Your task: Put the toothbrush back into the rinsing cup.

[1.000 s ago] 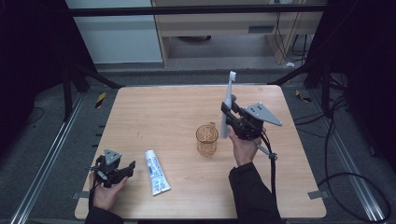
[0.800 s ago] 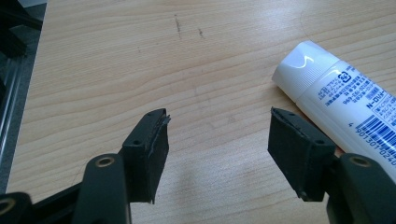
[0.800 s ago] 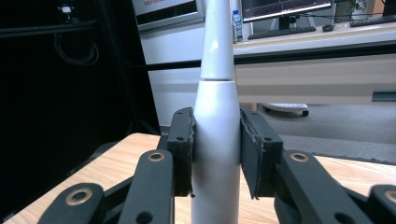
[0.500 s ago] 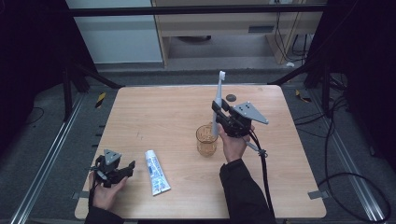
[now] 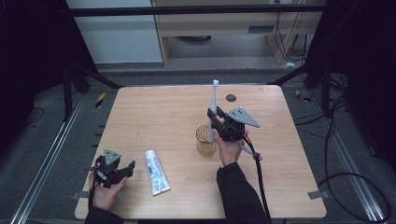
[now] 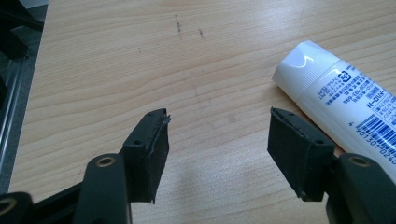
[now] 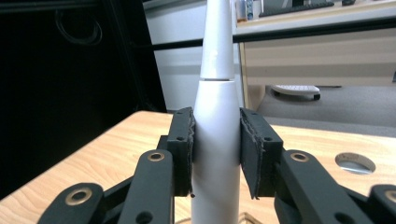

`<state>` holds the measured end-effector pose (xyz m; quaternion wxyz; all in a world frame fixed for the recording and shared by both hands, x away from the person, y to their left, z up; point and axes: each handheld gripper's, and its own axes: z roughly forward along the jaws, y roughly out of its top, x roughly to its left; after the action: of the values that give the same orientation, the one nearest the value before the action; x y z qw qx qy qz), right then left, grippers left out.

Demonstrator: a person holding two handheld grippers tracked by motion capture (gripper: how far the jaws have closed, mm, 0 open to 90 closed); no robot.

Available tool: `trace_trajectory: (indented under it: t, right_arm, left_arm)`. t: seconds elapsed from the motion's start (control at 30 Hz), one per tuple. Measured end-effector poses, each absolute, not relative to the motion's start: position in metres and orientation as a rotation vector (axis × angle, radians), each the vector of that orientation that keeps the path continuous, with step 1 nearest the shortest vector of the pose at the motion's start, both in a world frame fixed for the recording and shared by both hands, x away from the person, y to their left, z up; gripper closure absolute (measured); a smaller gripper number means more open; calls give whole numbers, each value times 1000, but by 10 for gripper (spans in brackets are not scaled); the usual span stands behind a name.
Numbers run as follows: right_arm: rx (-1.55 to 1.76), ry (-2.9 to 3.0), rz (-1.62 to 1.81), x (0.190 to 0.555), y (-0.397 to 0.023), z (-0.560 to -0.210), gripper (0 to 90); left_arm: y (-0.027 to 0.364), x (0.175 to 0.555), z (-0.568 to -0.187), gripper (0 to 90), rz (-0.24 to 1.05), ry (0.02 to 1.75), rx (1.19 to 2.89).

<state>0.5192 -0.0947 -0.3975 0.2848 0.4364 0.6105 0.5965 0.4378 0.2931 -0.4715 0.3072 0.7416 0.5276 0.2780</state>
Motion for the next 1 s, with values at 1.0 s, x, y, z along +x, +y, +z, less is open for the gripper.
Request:
trace_trajectory:
  t: [1.0]
  right_arm:
    - [1226, 1862, 1424, 515, -96, -436, 670]
  left_arm:
    - [292, 438, -472, 378, 730, 1393, 1966]
